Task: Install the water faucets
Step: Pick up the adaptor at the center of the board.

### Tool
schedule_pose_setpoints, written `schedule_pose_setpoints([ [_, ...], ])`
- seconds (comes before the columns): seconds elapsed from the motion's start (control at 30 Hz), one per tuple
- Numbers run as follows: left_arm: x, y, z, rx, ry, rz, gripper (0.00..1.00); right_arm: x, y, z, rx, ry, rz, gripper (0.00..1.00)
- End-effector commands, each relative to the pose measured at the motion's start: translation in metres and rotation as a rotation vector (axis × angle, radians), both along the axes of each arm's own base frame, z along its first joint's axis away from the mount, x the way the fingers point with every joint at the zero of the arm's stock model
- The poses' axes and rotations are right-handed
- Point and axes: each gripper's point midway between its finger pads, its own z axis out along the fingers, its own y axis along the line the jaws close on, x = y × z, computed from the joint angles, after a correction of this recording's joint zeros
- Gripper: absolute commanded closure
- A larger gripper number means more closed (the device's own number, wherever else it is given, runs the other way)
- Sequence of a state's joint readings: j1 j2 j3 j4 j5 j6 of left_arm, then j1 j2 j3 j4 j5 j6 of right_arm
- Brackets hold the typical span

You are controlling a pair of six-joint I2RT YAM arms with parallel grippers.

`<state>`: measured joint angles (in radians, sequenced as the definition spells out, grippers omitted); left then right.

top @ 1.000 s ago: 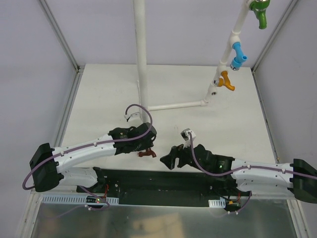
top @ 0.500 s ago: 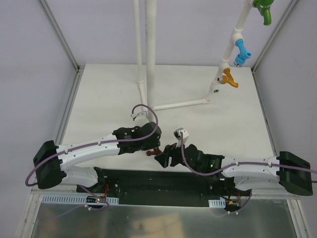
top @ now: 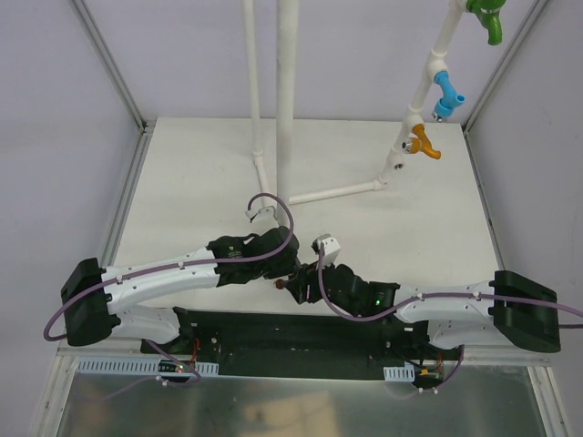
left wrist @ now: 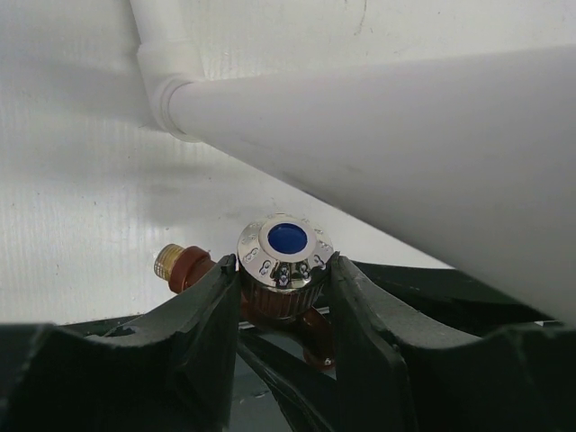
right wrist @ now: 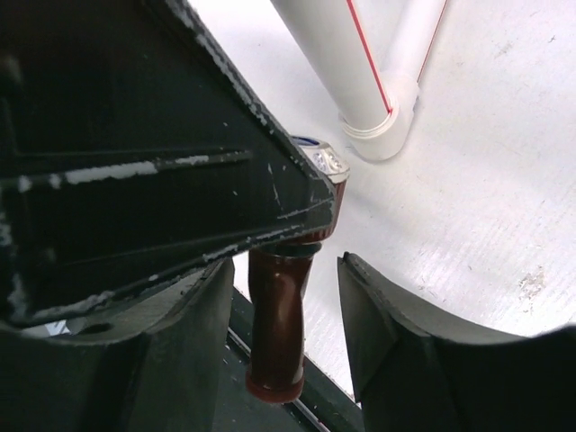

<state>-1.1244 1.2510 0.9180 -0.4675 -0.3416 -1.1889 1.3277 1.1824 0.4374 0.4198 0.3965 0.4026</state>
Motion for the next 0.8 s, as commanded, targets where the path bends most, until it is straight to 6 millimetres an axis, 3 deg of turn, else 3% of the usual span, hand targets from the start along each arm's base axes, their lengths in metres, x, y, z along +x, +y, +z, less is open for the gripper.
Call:
schedule_pose_setpoints([
  [0.0,-0.003,-0.019,0.036,-0.118,-0.041,-0.058,1.00,0.009,0.019,0.028,0.070,-0.057,-0.011,0.46],
  [0.13,-0.007,-0.018,0.039,-0.126,-0.046,-0.079,1.00,0.009,0.024,0.026,0.060,-0.051,0.003,0.57],
  [0.2,-0.008,-0.017,0.041,-0.129,-0.051,-0.091,1.00,0.008,0.026,0.025,0.063,-0.045,0.010,0.73],
  [0.23,-0.009,-0.017,0.041,-0.132,-0.052,-0.093,1.00,0.009,0.025,0.025,0.062,-0.043,0.003,0.86],
  [0.3,-0.010,-0.014,0.040,-0.136,-0.057,-0.098,1.00,0.009,0.022,0.025,0.066,-0.044,-0.005,1.00],
  [0.33,-0.010,-0.012,0.040,-0.140,-0.061,-0.096,0.95,0.009,0.021,0.027,0.074,-0.043,-0.005,1.00],
  [0.43,-0.011,-0.004,0.042,-0.158,-0.081,-0.081,0.54,0.004,0.014,0.032,0.092,-0.019,-0.002,1.00],
  [0.5,-0.011,0.002,0.045,-0.178,-0.100,-0.069,0.36,-0.001,0.007,0.032,0.114,0.002,0.002,1.00],
  [0.6,-0.011,0.011,0.055,-0.224,-0.142,-0.058,0.22,-0.008,-0.007,0.033,0.151,0.042,-0.009,1.00],
  [0.67,-0.012,0.016,0.058,-0.254,-0.173,-0.060,0.20,-0.010,-0.019,0.031,0.173,0.060,-0.025,1.00],
  [0.77,-0.012,0.019,0.065,-0.323,-0.212,-0.054,0.20,-0.012,-0.032,0.046,0.256,0.068,-0.046,1.00],
])
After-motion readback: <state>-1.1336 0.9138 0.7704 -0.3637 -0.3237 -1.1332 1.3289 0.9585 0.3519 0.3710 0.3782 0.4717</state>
